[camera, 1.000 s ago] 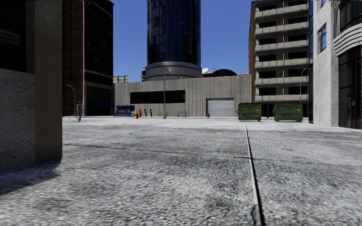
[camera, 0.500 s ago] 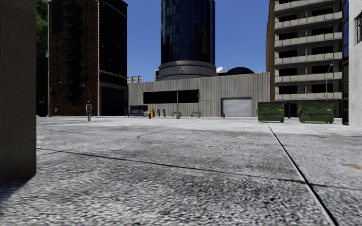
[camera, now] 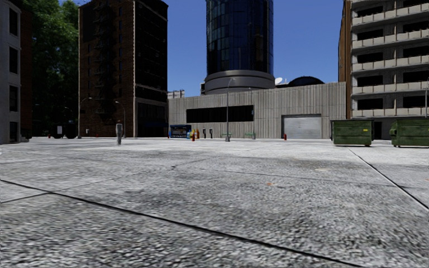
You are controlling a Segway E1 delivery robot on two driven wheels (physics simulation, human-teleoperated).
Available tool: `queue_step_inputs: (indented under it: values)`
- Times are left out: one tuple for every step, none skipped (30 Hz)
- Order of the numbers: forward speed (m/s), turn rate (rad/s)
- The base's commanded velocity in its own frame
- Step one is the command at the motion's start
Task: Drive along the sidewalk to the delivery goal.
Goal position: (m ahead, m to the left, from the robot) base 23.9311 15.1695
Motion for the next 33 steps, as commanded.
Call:
queue_step_inputs:
  values:
    - [2.00,0.35]
    - [2.00,0.44]
    - [2.00,0.51]
    - [2.00,0.51]
    - [2.00,0.53]
    - [2.00,0.54]
    - [2.00,0.54]
    - [2.00,0.54]
    - [2.00,0.54]
    - [2.00,0.54]
    - [2.00,0.54]
    - [2.00,0.54]
    - [2.00,0.54]
    - [2.00,0.54]
    - [2.00,0.54]
    - [2.00,0.54]
    - [2.00,0.54]
    - [2.00,0.54]
    - [2.00,0.54]
    - [2.00,0.54]
    - [2.00,0.53]
    - [2.00,0.53]
    - [2.00,0.53]
    - [2.00,0.53]
    - [2.00,0.47]
    - [2.00,0.31]
    - [2.00,0.11]
    - [2.00,0.11]
    - [2.00,0.00]
    - [2.00,0.00]
    - [2.00,0.00]
    - [2.00,0.00]
    - [2.00,0.00]
